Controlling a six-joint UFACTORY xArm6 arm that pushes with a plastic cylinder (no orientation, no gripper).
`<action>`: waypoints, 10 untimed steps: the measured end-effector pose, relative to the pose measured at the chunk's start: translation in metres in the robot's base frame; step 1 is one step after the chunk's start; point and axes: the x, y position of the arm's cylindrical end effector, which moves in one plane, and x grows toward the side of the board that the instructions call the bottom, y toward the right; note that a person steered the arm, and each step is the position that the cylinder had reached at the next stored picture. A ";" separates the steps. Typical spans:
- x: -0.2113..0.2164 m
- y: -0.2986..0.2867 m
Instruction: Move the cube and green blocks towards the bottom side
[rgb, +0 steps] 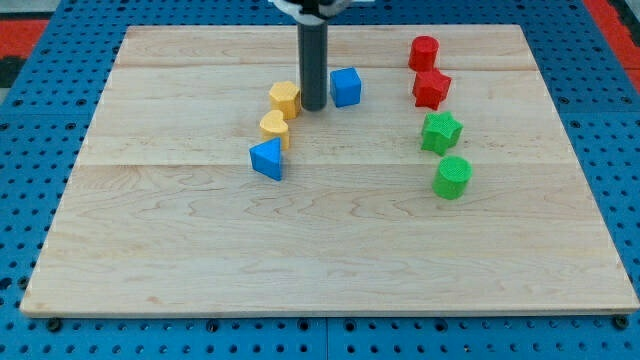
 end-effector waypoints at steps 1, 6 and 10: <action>-0.042 -0.004; 0.052 0.097; 0.076 0.158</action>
